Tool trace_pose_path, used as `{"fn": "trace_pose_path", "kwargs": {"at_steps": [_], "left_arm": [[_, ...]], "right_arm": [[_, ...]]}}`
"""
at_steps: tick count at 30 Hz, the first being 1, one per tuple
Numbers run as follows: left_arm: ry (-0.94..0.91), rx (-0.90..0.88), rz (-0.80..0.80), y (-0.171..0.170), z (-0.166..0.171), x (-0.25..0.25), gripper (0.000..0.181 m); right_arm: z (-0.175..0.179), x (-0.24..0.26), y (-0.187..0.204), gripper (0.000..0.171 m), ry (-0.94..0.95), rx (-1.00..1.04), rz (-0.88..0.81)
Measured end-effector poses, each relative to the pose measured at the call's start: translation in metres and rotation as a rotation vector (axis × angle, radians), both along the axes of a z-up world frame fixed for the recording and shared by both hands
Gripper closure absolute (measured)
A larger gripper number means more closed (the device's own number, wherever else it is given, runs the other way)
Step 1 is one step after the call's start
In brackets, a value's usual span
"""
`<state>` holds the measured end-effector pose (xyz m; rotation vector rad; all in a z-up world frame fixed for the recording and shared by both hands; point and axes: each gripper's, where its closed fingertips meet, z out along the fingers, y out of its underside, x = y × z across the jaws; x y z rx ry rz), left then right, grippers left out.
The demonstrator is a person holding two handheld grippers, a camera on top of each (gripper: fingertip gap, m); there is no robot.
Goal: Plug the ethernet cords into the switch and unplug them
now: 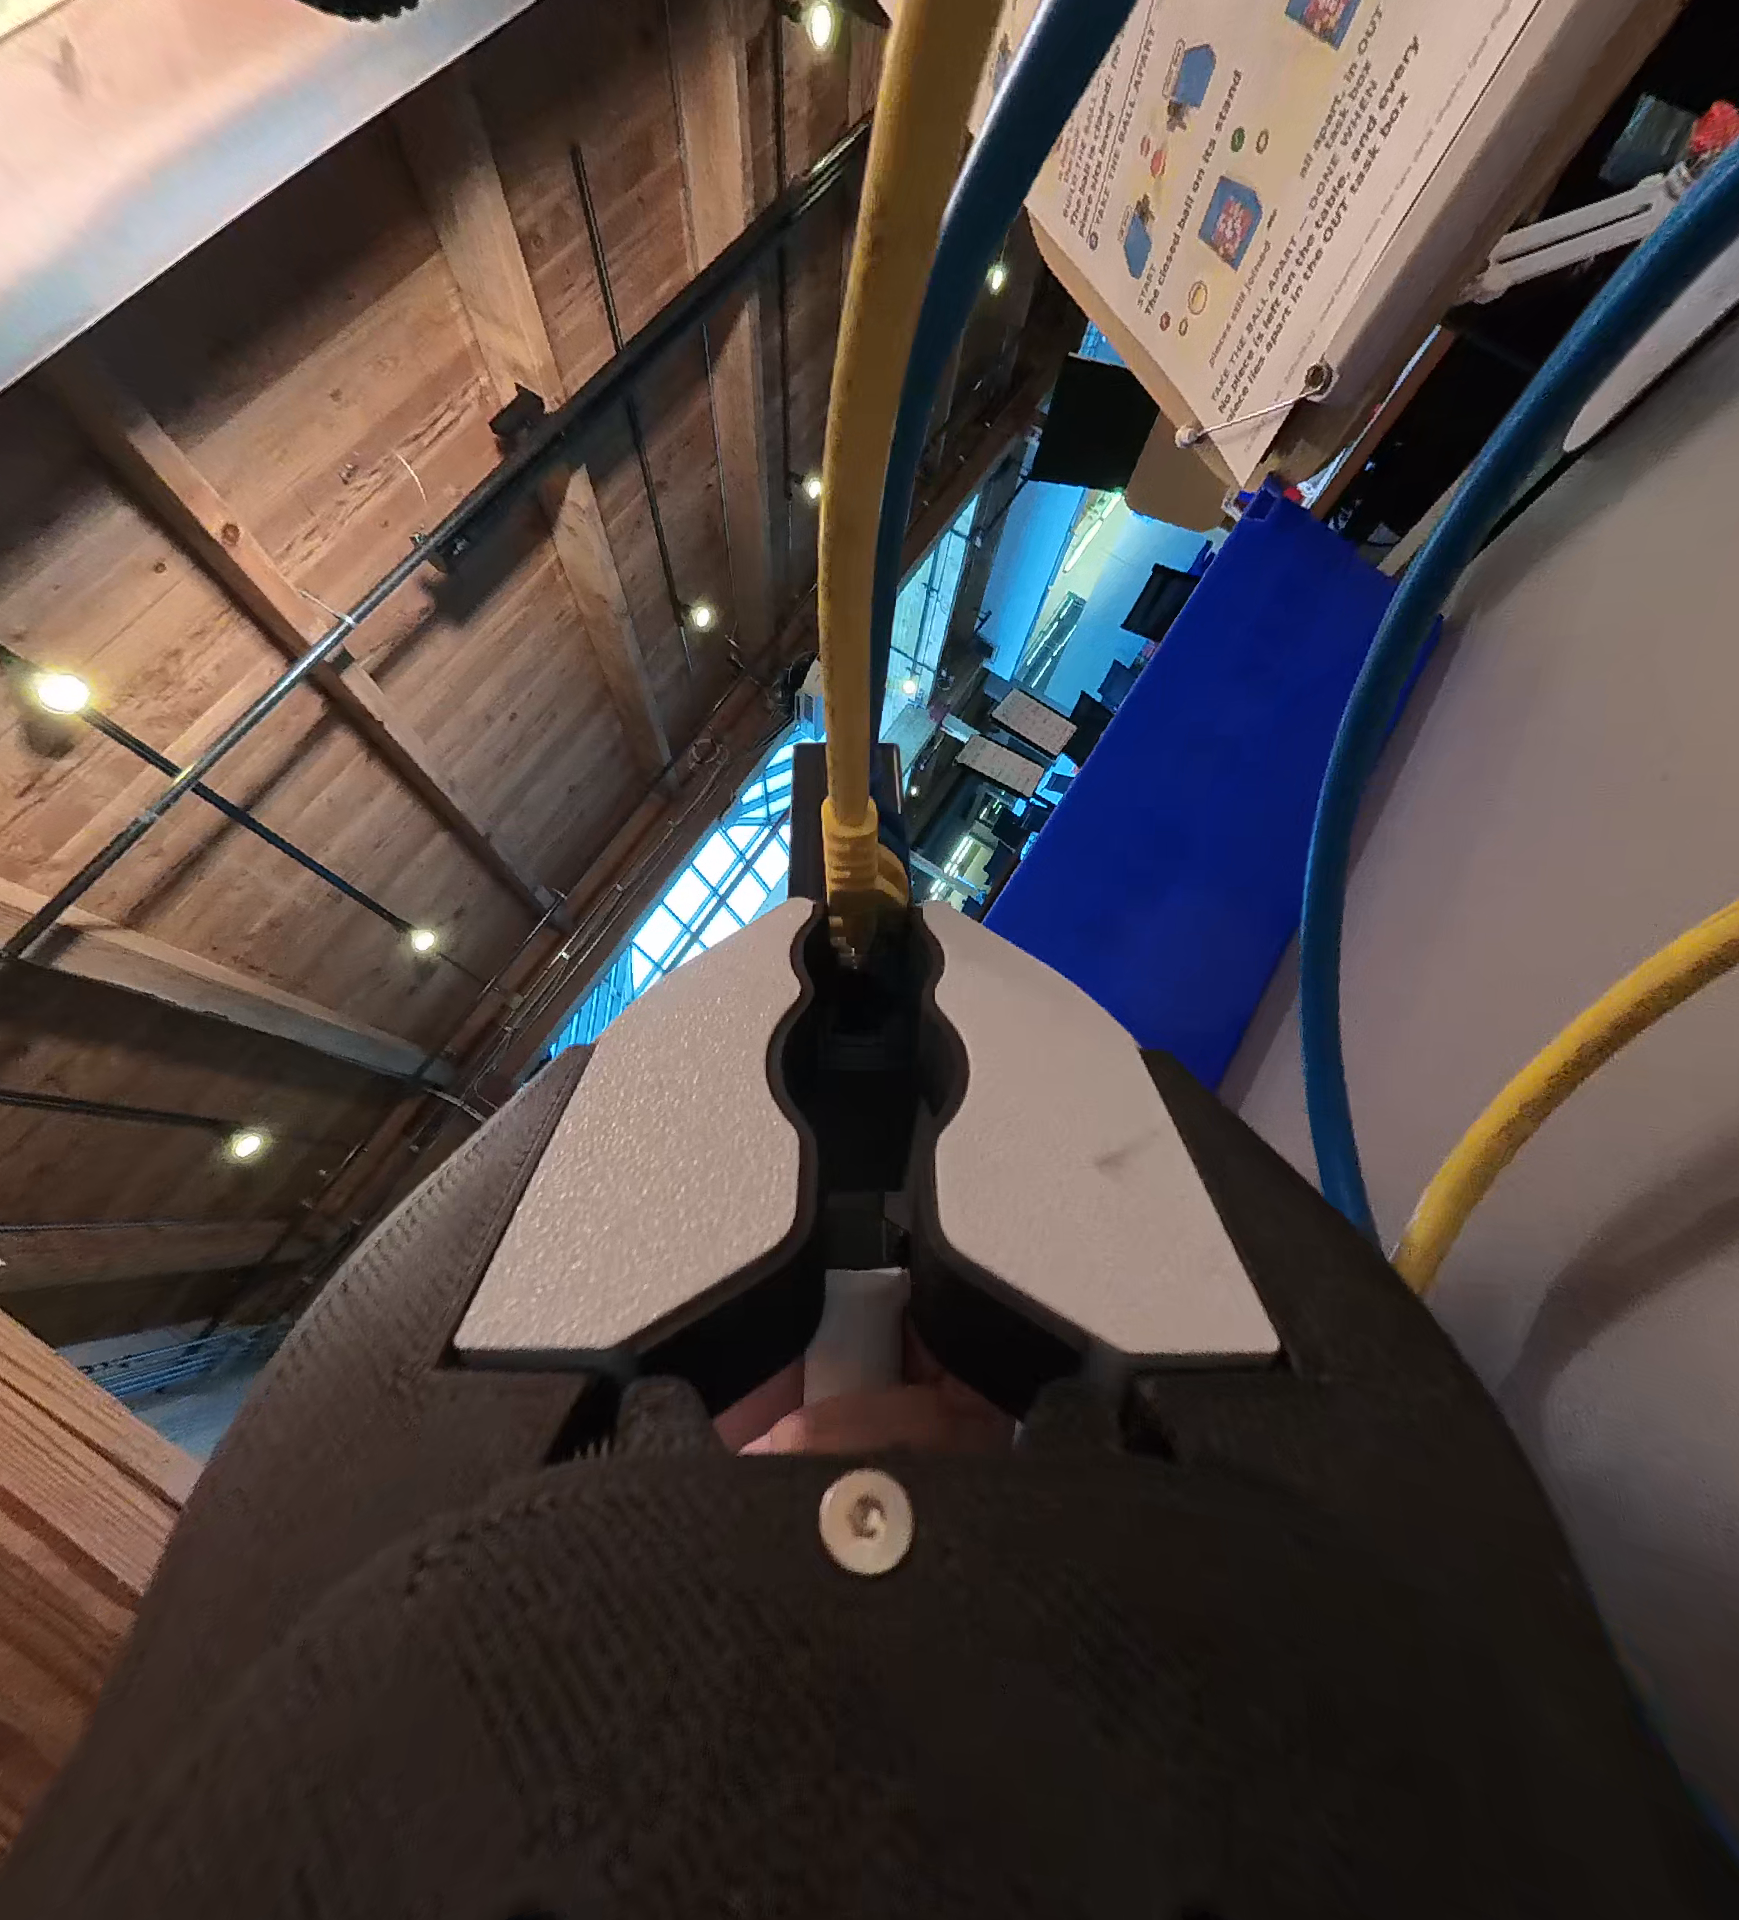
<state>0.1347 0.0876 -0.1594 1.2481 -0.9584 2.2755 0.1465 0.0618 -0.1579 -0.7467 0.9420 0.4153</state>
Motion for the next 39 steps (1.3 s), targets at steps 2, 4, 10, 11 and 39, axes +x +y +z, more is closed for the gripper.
{"fn": "trace_pose_path", "kwargs": {"at_steps": [2,4,10,11,39], "left_arm": [[0.019,-0.013,0.002,0.0,-0.001,0.001,0.154],[0.028,-0.023,0.02,0.002,-0.001,0.002,0.154],[0.039,-0.031,0.029,0.003,-0.002,0.003,0.154],[0.035,-0.029,0.026,0.003,-0.001,0.003,0.154],[-0.049,0.082,0.228,0.048,0.017,0.014,0.154]], "right_arm": [[-0.001,0.0,-0.001,0.157,0.007,0.002,-0.015],[-0.002,0.0,0.0,0.157,0.015,0.008,-0.018],[-0.004,-0.001,0.001,0.157,0.019,0.006,-0.031],[-0.003,-0.001,0.001,0.157,0.01,-0.002,-0.033],[0.038,-0.035,-0.02,0.163,-0.521,-0.823,0.172]]}}
